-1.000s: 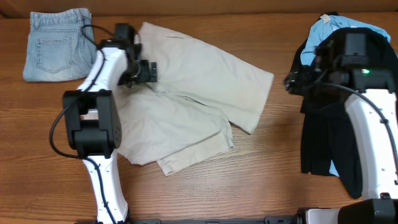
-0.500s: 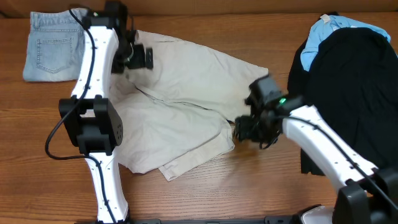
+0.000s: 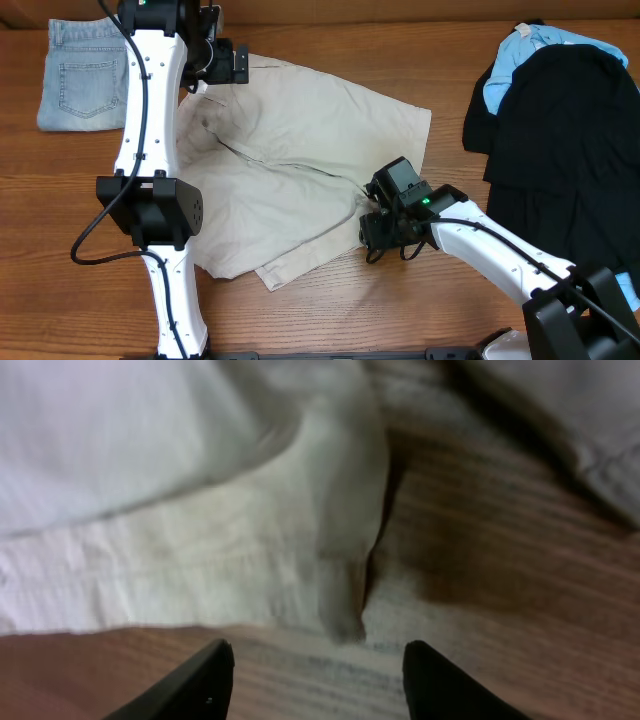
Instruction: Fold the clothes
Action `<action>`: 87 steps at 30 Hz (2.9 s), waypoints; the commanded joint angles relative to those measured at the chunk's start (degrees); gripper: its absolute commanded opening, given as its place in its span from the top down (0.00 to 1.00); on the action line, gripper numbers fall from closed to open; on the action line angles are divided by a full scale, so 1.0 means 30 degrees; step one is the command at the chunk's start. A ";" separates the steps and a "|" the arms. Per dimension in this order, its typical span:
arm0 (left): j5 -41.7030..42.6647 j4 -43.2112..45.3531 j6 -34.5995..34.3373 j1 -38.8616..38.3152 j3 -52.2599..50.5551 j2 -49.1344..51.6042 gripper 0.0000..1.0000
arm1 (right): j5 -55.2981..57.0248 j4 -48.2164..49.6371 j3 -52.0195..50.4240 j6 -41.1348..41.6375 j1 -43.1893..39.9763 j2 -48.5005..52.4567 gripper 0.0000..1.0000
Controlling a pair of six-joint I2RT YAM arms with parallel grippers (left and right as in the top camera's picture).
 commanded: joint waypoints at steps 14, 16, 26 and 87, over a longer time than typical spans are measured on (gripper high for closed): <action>0.0058 -0.0102 0.1231 -0.0029 0.0401 -0.0146 0.00 | 0.0437 0.1763 -0.1355 -0.0925 0.0022 0.0000 0.64; 0.0058 -0.0080 0.1231 -0.0029 0.0401 -0.0146 0.00 | -0.0029 0.2142 -0.1610 -0.1333 0.0022 0.0007 0.65; 0.0058 -0.0029 0.1231 -0.0029 0.0401 -0.0138 0.00 | 0.0794 0.3082 -0.1712 -0.1304 0.0015 0.0007 0.87; -0.8153 -0.3082 -1.0338 0.0612 -1.2575 -1.4688 0.00 | 0.0284 -1.2721 0.8065 0.2535 -0.7329 -0.8699 0.27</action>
